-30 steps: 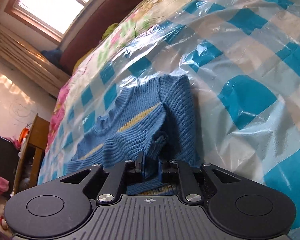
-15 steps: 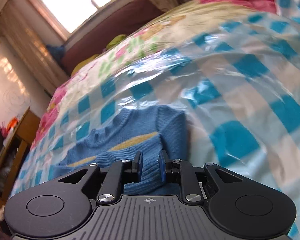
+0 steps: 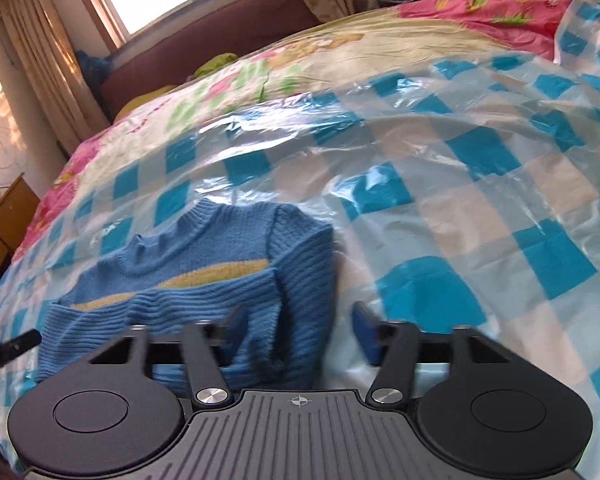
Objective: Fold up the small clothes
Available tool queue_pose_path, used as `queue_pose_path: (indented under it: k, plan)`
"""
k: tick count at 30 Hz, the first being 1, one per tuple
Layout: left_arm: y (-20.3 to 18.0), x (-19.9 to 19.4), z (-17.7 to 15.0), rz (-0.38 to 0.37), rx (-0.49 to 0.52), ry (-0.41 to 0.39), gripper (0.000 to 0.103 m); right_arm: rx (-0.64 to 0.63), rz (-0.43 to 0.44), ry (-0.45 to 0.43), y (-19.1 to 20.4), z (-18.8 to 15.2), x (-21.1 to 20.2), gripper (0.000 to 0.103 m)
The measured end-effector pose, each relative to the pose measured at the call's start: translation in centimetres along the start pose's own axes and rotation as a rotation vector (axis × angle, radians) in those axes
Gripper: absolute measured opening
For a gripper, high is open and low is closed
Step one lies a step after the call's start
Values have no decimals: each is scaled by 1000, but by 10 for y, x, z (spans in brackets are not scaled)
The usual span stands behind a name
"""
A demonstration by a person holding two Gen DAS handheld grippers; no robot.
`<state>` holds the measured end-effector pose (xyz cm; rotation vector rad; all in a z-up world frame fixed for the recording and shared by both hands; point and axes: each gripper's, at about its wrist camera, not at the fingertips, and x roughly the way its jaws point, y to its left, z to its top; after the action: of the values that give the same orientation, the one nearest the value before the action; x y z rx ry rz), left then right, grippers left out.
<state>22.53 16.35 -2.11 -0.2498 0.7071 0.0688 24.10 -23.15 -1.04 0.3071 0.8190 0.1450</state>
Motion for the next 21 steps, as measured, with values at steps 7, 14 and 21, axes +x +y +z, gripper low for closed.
queue_pose_path:
  k: [7, 14, 21]
  plan:
    - [0, 10, -12, -29, 3, 56, 73, 21, 73, 42, -3, 3, 19, 63]
    - [-1, 10, -9, -9, 35, 90, 46, -34, 80, 69, 16, 16, 43, 30]
    - [3, 12, -6, 85, 21, 65, 44, -84, 74, 63, 37, 41, 72, 23]
